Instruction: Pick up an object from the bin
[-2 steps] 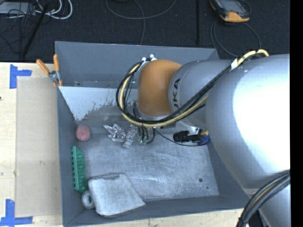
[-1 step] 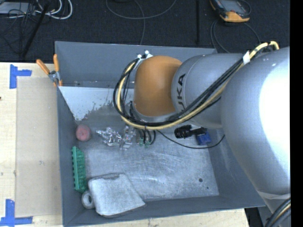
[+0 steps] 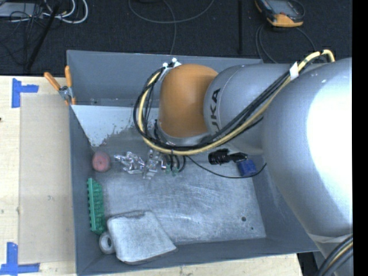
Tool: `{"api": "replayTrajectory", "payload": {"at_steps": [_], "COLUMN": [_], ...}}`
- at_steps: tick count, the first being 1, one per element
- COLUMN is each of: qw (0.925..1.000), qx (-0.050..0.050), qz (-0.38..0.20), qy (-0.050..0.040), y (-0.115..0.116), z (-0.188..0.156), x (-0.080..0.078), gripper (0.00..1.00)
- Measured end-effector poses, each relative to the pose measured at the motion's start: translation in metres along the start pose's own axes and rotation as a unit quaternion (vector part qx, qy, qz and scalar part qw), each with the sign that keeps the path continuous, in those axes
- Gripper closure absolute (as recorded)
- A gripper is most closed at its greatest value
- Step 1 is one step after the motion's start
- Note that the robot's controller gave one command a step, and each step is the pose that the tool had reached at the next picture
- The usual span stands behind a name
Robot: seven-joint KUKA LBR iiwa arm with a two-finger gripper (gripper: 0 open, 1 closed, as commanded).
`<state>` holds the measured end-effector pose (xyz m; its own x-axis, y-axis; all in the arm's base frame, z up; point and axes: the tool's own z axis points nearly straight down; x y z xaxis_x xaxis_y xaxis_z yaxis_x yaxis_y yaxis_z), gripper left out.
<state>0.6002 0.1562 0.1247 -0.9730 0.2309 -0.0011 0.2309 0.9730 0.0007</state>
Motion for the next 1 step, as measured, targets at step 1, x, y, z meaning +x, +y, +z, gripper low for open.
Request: {"api": "replayTrajectory", "payload": {"at_steps": [1], "qw": [1.0000], "qx": [0.001], "qz": [0.005], "qy": [0.0019], "y": [0.0005], "z": [0.0121], "x": [0.0010], "gripper": [1.00]}}
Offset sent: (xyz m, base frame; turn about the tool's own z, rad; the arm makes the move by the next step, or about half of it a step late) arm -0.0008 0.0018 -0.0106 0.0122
